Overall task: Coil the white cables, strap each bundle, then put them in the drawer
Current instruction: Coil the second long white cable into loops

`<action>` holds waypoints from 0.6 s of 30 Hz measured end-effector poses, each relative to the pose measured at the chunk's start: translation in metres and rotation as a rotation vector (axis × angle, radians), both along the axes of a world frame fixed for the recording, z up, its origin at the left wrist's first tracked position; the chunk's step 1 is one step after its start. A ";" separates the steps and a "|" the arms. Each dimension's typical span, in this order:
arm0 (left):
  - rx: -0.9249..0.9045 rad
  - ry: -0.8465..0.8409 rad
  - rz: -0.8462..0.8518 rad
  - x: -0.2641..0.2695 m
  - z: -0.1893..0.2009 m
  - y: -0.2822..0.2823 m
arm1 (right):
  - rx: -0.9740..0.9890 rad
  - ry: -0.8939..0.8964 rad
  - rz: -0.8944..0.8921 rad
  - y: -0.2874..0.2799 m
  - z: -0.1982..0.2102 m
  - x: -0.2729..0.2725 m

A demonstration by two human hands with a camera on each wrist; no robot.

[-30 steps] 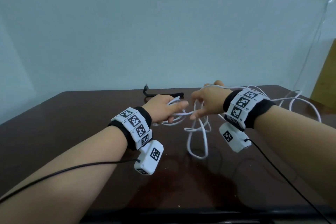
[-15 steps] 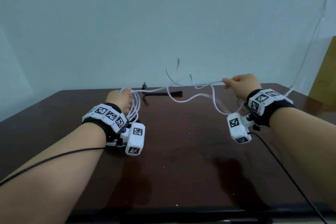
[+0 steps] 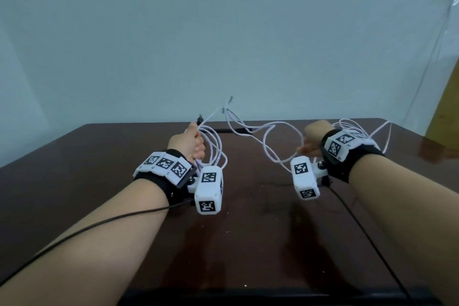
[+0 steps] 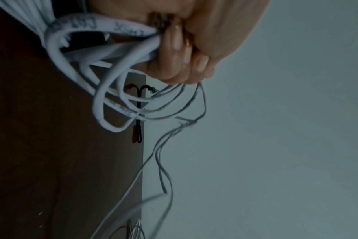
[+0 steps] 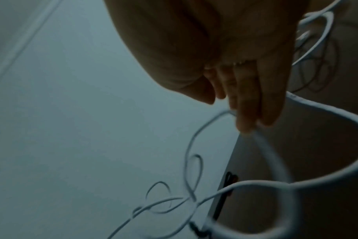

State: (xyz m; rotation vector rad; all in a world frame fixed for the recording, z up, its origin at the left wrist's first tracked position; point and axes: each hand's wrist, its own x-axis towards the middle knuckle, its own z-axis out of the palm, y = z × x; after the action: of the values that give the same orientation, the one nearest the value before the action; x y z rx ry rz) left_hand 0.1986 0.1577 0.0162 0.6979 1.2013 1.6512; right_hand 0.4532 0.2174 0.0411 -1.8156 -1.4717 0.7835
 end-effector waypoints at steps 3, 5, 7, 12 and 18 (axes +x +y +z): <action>-0.002 0.020 -0.015 0.010 -0.003 -0.002 | 0.181 0.106 0.008 -0.002 0.001 -0.016; 0.014 0.027 -0.040 0.014 -0.004 -0.002 | 0.331 -0.026 0.077 -0.010 0.007 -0.031; 0.031 0.038 -0.078 0.018 -0.007 -0.004 | 0.367 -0.115 0.241 -0.026 0.010 -0.048; 0.088 0.102 -0.274 0.025 -0.006 -0.014 | 0.046 0.153 0.473 -0.025 -0.001 -0.078; 0.085 0.116 -0.202 0.009 -0.006 -0.013 | 0.029 0.649 0.281 -0.004 -0.004 -0.072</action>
State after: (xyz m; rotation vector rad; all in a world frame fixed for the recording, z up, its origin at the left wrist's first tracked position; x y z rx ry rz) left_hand 0.2076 0.1451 0.0104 0.9479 1.1073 1.5165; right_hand 0.3813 0.2134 0.0370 -1.1678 -1.2876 1.3295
